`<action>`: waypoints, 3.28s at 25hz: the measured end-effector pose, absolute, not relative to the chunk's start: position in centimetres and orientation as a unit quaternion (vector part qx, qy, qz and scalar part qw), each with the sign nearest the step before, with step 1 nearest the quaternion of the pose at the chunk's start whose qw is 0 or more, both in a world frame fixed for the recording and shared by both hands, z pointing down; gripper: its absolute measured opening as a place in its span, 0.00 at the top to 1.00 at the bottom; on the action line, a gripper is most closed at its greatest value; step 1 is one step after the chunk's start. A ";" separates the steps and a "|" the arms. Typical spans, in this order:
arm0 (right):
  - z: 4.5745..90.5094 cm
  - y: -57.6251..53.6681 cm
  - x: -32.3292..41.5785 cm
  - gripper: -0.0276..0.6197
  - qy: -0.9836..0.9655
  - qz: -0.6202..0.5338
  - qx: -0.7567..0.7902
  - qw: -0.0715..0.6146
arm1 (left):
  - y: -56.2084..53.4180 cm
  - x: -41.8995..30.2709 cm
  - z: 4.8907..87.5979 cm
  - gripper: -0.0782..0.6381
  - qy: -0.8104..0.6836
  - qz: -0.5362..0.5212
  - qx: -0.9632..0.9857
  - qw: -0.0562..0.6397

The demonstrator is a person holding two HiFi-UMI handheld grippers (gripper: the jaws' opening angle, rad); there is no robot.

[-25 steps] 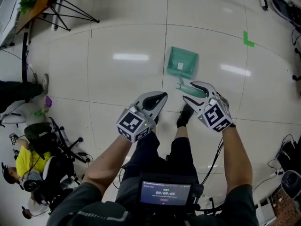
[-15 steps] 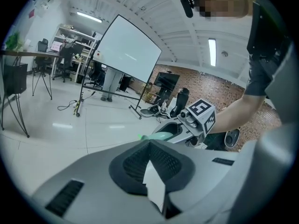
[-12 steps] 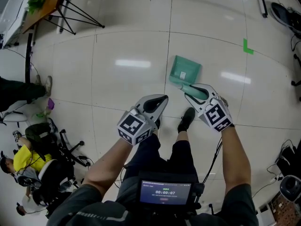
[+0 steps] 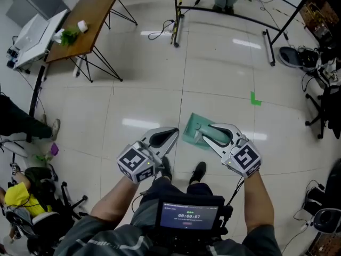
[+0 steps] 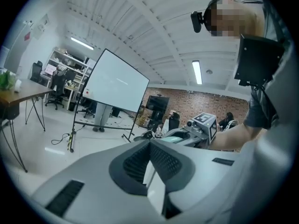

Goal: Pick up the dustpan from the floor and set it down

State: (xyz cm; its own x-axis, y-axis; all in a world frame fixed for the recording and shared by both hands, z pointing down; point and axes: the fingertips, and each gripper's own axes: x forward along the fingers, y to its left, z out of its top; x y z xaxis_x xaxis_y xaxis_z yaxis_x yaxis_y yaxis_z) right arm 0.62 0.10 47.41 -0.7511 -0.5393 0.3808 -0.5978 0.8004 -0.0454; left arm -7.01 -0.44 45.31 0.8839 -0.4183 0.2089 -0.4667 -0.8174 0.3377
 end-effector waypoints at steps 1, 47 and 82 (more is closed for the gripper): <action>44.6 0.8 0.1 0.72 -0.932 0.082 0.309 0.174 | 0.0 -7.7 42.3 0.85 -0.234 0.058 0.952 0.188; 23.7 9.0 -6.0 0.73 -0.932 0.016 0.340 0.127 | 7.9 -13.7 24.9 0.85 -0.171 0.005 0.977 0.131; 27.1 -23.9 3.0 0.73 -0.963 -0.018 0.226 0.147 | -24.3 -3.7 27.8 0.85 -0.285 0.001 0.951 0.122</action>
